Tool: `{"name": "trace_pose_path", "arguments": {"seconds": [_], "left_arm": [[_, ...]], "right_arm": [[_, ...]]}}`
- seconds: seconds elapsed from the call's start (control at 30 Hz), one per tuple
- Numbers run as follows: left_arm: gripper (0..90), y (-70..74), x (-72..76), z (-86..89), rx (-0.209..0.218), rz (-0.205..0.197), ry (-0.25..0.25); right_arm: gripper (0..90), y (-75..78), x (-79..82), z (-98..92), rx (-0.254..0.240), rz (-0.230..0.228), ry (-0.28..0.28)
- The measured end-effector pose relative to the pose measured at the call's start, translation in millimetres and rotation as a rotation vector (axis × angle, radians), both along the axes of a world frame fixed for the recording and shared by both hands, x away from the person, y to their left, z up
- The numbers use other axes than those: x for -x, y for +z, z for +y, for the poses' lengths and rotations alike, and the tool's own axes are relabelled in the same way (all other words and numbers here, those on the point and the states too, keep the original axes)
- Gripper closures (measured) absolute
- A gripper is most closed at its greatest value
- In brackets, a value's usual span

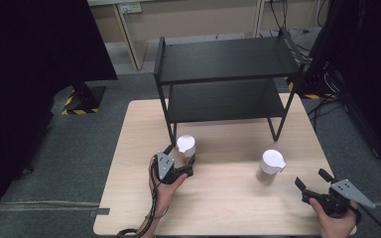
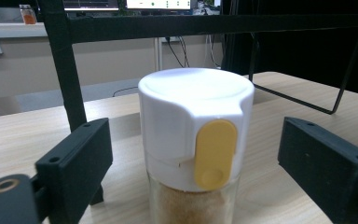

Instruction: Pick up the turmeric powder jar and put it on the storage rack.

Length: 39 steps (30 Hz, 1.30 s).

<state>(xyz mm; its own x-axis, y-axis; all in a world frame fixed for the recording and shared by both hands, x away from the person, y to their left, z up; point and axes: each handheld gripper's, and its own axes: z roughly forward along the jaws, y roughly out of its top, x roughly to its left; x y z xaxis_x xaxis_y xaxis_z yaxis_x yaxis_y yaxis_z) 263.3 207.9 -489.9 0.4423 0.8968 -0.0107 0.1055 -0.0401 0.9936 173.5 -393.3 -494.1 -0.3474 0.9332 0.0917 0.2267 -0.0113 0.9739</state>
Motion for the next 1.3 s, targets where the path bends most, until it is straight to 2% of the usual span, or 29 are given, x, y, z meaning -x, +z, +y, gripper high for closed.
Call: {"name": "trace_pose_path", "arguments": {"seconds": [0.27,0.77,1.3], "left_arm": [[16.0,4.0,-9.5,-7.1,-0.004,0.001,0.001],[29.4,3.7,-14.7,-17.7,-0.007,0.012,0.036],[30.5,7.5,-15.1,-19.2,-0.013,0.022,0.039]], "right_arm": [[5.3,0.1,-0.4,-0.5,-0.004,0.003,0.001],[5.3,0.0,-0.7,-1.3,-0.008,0.003,0.004],[5.1,0.6,-1.5,-1.7,-0.009,0.008,0.008]]}}
